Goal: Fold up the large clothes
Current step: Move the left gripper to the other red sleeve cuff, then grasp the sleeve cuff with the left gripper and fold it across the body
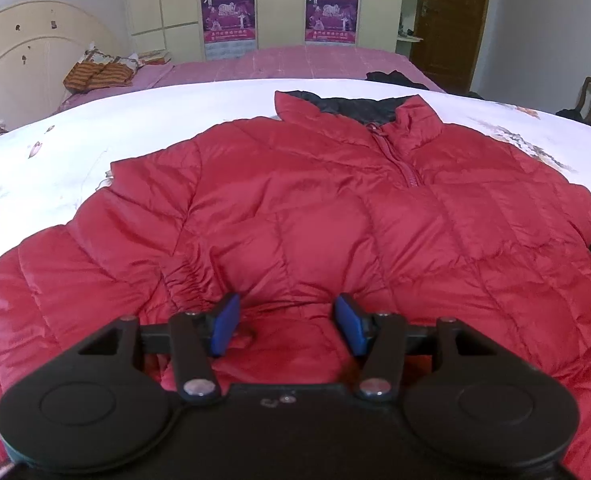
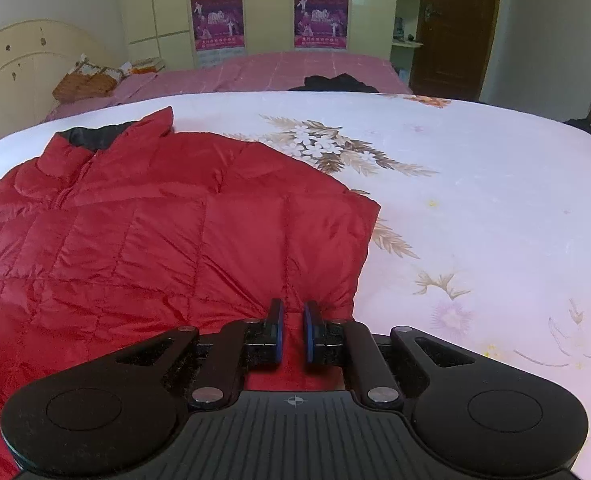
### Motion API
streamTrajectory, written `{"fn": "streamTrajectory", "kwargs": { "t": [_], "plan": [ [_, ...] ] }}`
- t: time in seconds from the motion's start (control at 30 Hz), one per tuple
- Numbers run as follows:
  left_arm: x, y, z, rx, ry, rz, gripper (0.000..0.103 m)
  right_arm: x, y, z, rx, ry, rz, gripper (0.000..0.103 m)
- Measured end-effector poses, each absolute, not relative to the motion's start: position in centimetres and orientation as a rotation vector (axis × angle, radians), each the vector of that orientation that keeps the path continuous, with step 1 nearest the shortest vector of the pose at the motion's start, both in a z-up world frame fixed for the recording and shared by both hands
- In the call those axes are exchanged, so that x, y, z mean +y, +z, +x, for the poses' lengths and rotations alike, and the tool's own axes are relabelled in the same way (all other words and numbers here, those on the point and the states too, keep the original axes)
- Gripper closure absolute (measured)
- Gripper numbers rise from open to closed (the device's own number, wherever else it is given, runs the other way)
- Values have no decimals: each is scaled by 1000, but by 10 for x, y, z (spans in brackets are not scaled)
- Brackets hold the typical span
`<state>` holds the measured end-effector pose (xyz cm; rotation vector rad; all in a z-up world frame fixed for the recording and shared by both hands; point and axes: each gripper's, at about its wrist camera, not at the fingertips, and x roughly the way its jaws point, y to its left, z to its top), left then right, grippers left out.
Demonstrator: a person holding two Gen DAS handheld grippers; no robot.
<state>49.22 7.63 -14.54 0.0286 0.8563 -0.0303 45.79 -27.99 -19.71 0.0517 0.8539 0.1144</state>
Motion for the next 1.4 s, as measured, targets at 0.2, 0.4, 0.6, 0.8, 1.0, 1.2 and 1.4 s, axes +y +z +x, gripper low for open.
{"fn": "streamTrajectory", "kwargs": {
  "t": [0.2, 0.4, 0.6, 0.8, 1.0, 1.2, 1.4],
  "plan": [
    [75, -146, 492, 857, -30, 33, 48, -280, -191, 451, 890, 86, 32, 95],
    [74, -146, 493, 859, -31, 39, 47, -278, -186, 426, 892, 83, 45, 95],
    [75, -143, 492, 868, -43, 61, 39, -276, -174, 415, 870, 60, 57, 94],
    [77, -122, 446, 740, 32, 247, 1, -274, -156, 377, 825, 54, 101, 72],
    [185, -114, 375, 727, 265, -139, 15, -264, -152, 348, 784, 85, 109, 18],
    [271, -116, 288, 738, 539, -257, 30, -256, -158, 348, 811, 97, 151, 19],
    [334, -123, 210, 670, 659, -580, 45, -239, -169, 354, 844, 126, 138, 19]
  ]
}}
